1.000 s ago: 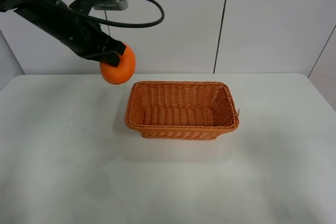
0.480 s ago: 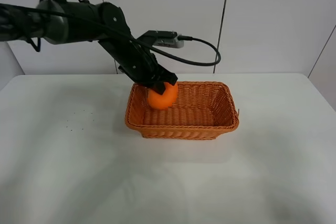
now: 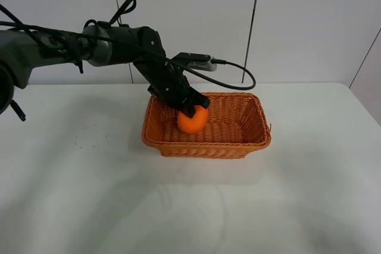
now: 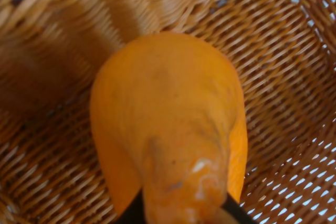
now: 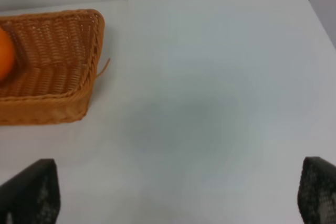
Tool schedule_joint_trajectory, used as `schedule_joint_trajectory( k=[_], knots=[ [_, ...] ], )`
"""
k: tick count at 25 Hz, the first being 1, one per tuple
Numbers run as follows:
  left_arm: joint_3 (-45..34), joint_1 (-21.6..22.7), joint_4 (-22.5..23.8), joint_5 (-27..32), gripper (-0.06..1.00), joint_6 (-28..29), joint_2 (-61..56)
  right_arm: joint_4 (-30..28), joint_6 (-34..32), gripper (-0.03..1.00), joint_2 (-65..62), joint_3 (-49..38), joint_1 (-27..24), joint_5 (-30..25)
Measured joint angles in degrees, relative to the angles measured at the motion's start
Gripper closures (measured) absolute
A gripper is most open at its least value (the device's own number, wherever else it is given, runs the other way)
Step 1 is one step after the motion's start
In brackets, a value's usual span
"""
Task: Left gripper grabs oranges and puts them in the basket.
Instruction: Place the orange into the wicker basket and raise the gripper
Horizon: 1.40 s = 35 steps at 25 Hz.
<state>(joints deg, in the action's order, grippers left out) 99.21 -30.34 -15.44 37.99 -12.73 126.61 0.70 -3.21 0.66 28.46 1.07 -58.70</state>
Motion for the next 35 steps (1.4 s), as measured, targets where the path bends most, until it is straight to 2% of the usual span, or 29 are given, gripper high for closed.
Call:
schedule_joint_trajectory(
  k=[8,11,30,33,34,35],
  knots=[
    [0.0,0.0,-2.0,-0.7,0.81,0.0,0.2,0.0,0.0,0.27,0.0,0.0,0.0,0.0],
    [0.0,-0.5,-2.8,-0.7,0.81,-1.6,0.2,0.0,0.0,0.27,0.0,0.0,0.0,0.0],
    [0.3,-1.1,-3.7,-2.4,0.80,-2.9,4.0,0.0,0.0,0.27,0.0,0.0,0.0,0.0],
    [0.3,-1.1,-3.7,-2.4,0.68,-3.1,4.0,0.0,0.0,0.27,0.0,0.0,0.0,0.0],
    [0.3,-1.1,-3.7,-2.4,0.51,-3.3,4.0,0.0,0.0,0.27,0.0,0.0,0.0,0.0],
    [0.3,-1.1,-3.7,-2.5,0.43,-3.3,4.0,0.0,0.0,0.27,0.0,0.0,0.0,0.0]
  ],
)
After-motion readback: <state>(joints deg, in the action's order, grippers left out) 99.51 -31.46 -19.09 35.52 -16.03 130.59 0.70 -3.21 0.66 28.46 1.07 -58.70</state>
